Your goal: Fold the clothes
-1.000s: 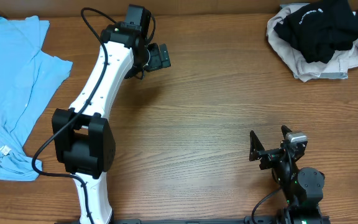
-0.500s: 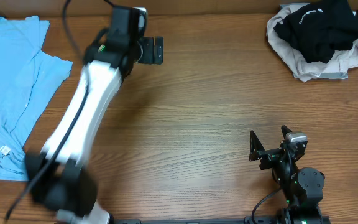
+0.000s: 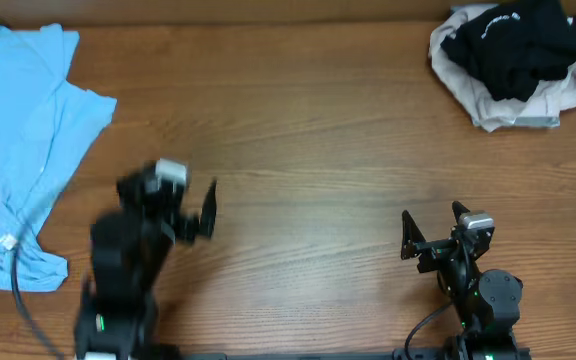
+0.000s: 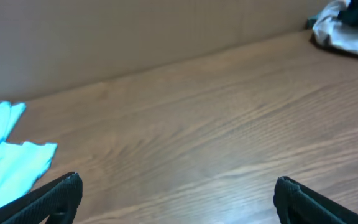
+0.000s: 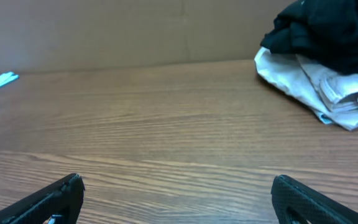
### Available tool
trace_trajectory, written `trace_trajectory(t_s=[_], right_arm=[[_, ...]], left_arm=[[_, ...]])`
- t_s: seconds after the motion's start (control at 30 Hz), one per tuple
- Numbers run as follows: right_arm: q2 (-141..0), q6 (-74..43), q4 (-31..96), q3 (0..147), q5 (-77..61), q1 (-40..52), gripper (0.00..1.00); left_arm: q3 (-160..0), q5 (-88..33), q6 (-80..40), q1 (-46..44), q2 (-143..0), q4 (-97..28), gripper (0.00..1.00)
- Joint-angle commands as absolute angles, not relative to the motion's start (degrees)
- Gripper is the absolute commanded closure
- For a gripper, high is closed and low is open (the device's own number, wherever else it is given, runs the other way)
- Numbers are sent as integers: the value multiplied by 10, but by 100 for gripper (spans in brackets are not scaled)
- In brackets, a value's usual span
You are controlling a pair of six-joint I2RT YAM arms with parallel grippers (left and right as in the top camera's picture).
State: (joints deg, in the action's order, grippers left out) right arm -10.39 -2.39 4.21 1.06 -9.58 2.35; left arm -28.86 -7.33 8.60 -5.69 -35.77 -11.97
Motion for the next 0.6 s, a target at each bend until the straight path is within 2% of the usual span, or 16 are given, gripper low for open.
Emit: trace_trajectory(t_s=[0.0,0.33,0.57], right_arm=[[-99,-26,38,5,-90,27,0],[-99,-26,38,5,-90,27,0],[-99,-26,38,5,-90,27,0]], left_arm=[[-170,-86,90,-51,-230,-73,0],[-25,-81,59,-51,-82,-62,0],[-12,-81,30,-52,-13,-56,0]])
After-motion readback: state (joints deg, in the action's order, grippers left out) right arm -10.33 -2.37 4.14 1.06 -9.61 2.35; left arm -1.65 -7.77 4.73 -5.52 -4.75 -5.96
